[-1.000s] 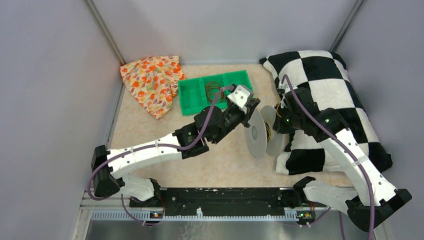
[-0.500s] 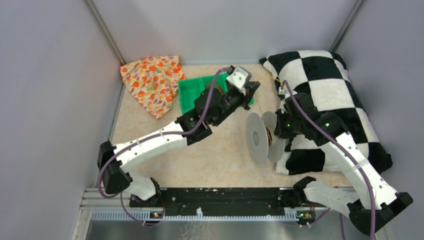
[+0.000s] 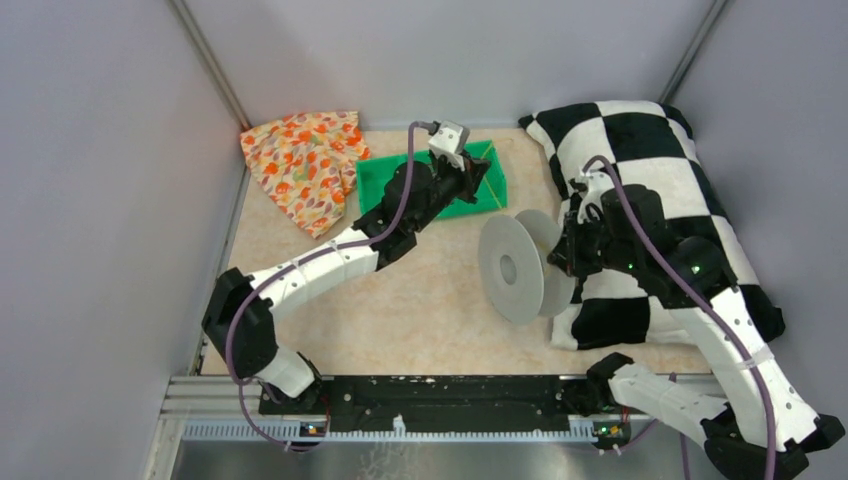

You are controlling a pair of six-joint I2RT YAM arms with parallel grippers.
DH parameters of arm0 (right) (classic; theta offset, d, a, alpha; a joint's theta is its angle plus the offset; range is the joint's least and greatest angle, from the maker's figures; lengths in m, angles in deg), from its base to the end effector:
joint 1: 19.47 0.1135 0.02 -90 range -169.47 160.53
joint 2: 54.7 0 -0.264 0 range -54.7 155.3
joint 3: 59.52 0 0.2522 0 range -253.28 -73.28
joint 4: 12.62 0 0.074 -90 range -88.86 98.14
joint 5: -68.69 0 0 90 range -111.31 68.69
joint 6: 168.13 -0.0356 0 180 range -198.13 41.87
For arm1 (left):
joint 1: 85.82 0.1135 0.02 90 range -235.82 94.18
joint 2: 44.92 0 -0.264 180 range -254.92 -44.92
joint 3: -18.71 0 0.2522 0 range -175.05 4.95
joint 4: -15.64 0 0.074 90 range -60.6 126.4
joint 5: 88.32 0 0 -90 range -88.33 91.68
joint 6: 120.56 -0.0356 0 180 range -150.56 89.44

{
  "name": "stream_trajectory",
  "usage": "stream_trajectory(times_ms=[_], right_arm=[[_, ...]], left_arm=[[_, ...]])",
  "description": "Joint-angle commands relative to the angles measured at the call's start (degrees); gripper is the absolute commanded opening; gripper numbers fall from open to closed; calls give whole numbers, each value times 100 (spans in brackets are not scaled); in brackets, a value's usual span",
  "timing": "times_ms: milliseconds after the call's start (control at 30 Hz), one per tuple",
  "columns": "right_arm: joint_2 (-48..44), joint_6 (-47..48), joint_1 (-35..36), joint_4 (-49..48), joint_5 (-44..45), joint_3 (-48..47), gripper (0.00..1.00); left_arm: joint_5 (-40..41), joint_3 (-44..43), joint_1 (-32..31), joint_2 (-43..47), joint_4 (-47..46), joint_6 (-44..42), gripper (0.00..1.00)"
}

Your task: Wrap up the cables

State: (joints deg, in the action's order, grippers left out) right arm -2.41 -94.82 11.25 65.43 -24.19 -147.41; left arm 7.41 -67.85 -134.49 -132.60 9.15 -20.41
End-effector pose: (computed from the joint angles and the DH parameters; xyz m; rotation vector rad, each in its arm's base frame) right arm 0.1232 0.0753 0.3952 -0.3140 2.3378 0.4720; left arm 0.2473 -0.2758 0.3826 0.4229 1.4639 -0.7543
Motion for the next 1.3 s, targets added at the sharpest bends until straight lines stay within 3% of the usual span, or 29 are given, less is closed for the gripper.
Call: stream_trajectory(times_ms=[0, 200, 367, 800, 1033, 1267], right_arm=[[-219, -220, 56, -311, -59, -585, 0], [-321, -1102, 57, -933, 584, -715, 0], [-367, -1624, 50, -1919, 555, -451, 0], [36, -1661, 57, -2480, 887, -705, 0], [61, -1576, 56, -2419, 887, -753, 0], [49, -1517, 57, -2285, 833, -769, 0]], left_arm=[[70, 453, 107, 223, -756, 642, 0], [371, 1249, 120, 590, -1185, 1517, 0], [-145, 1374, 120, 565, -982, 2065, 0], [-394, 1757, 118, 725, -1046, 3081, 0], [-435, 1798, 120, 753, -1000, 2904, 35], [-175, 1927, 120, 961, -924, 2606, 48]])
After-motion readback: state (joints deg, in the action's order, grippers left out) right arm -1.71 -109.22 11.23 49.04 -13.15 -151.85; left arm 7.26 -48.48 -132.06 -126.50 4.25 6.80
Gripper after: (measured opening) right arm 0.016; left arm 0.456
